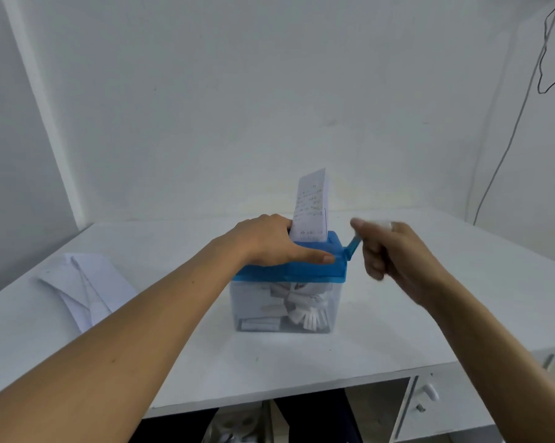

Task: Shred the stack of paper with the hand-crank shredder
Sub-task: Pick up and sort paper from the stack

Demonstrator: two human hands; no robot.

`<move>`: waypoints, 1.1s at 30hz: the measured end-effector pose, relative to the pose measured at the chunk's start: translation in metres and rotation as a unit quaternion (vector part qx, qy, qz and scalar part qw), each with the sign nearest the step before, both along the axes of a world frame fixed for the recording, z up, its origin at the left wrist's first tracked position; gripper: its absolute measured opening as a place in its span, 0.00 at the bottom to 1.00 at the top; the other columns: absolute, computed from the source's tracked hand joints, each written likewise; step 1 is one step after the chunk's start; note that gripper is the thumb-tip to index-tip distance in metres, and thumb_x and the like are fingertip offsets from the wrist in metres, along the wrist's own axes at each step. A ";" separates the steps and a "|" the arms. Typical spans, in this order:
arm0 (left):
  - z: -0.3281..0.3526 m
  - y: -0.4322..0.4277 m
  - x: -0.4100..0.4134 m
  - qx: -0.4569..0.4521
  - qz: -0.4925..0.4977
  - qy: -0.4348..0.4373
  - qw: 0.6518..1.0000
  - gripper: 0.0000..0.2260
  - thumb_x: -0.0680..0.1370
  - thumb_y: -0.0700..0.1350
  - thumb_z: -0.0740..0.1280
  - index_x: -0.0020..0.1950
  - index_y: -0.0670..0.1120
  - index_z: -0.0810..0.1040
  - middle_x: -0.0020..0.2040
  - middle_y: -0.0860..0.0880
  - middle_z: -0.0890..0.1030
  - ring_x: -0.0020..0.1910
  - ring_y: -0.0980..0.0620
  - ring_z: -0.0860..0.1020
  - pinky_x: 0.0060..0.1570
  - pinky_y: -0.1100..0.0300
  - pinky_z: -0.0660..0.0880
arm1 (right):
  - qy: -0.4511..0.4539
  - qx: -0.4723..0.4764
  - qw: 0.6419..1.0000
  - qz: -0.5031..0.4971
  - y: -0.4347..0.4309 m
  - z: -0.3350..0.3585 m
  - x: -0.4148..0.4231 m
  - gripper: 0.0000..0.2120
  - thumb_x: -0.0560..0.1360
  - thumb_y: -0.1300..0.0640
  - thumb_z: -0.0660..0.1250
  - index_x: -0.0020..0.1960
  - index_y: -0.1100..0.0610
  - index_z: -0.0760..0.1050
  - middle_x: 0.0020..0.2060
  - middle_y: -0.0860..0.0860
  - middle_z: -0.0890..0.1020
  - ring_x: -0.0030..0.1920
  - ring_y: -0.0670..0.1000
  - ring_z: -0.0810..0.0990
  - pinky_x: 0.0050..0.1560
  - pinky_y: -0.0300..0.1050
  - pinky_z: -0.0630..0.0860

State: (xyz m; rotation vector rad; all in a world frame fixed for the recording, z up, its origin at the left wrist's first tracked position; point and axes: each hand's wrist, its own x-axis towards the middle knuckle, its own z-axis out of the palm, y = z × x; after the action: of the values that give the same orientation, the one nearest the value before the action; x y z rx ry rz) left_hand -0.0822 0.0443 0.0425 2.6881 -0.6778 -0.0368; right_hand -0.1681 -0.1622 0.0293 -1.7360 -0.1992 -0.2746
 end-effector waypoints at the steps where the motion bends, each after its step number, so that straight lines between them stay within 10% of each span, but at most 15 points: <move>1: 0.001 0.000 0.000 -0.004 0.000 -0.001 1.000 0.46 0.62 0.81 0.66 0.76 0.62 0.68 0.67 0.57 0.78 0.58 0.51 0.77 0.57 0.52 0.78 | -0.008 0.006 1.000 -0.015 -0.001 0.002 0.012 0.21 0.77 0.47 0.69 0.32 0.54 0.64 0.24 0.50 0.65 0.25 0.50 0.64 0.28 0.44 0.67; 9: -0.003 0.001 0.001 -0.001 -0.005 -0.021 1.000 0.44 0.64 0.80 0.65 0.76 0.61 0.69 0.66 0.56 0.78 0.55 0.51 0.77 0.53 0.54 0.79 | 0.052 0.028 0.990 -0.130 0.008 -0.025 0.086 0.22 0.78 0.40 0.66 0.53 0.60 0.73 0.48 0.52 0.81 0.46 0.55 0.80 0.50 0.54 0.82; 19: -0.004 0.001 0.003 0.013 -0.002 -0.033 0.999 0.46 0.63 0.82 0.63 0.74 0.59 0.70 0.64 0.56 0.79 0.55 0.52 0.78 0.50 0.56 0.78 | 0.128 0.016 0.986 -0.107 0.005 -0.082 0.086 0.06 0.80 0.63 0.59 0.48 0.60 0.74 0.40 0.59 0.75 0.33 0.53 0.70 0.31 0.44 0.69; 33: -0.004 -0.001 0.004 0.002 0.022 -0.012 1.000 0.49 0.59 0.83 0.65 0.75 0.57 0.69 0.64 0.54 0.78 0.55 0.50 0.76 0.47 0.55 0.76 | 0.058 -0.075 0.994 -0.046 0.001 -0.041 -0.026 0.24 0.81 0.42 0.61 0.37 0.60 0.73 0.27 0.55 0.70 0.26 0.51 0.67 0.27 0.44 0.67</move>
State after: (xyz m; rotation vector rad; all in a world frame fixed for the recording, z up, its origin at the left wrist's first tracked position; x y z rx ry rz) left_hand -0.0778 0.0429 0.0389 2.7104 -0.6269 0.0038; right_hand -0.1936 -0.1613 -0.0119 -1.9065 -0.0574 -0.2300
